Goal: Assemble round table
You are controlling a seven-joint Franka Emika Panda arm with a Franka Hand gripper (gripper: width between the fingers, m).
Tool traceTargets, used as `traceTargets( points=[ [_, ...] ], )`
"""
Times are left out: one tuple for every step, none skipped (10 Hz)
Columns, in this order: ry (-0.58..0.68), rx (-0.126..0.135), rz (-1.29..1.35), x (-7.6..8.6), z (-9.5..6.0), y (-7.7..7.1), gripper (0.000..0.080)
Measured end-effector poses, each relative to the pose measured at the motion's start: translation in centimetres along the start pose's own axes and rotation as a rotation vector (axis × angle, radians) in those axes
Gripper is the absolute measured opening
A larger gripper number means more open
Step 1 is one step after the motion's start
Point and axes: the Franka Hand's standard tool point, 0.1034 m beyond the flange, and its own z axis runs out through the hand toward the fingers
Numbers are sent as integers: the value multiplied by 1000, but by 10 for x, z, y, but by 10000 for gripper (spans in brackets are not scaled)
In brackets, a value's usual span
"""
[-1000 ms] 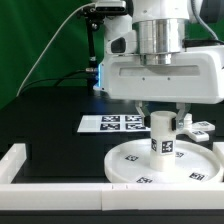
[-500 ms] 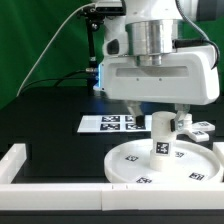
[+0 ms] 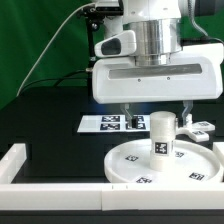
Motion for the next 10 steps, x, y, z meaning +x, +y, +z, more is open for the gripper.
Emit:
traceTargets(
  points=[
    [-1, -3, -63, 0, 0, 0, 649],
    [0, -34, -290, -1, 1, -4, 649],
    [-6, -54, -493, -2, 2, -9, 649],
    [-24, -68, -639, -3, 2, -13, 649],
    [-52, -81, -750, -2, 2, -19, 649],
    [-43, -78, -798, 2, -1, -15, 649],
    [-43, -79, -788, 2, 0, -13, 649],
    [-43, -80, -760, 2, 0, -13, 516],
    [-41, -78, -717, 2, 0, -13, 516],
    [-37, -79, -624, 1, 1, -14, 404]
  ],
)
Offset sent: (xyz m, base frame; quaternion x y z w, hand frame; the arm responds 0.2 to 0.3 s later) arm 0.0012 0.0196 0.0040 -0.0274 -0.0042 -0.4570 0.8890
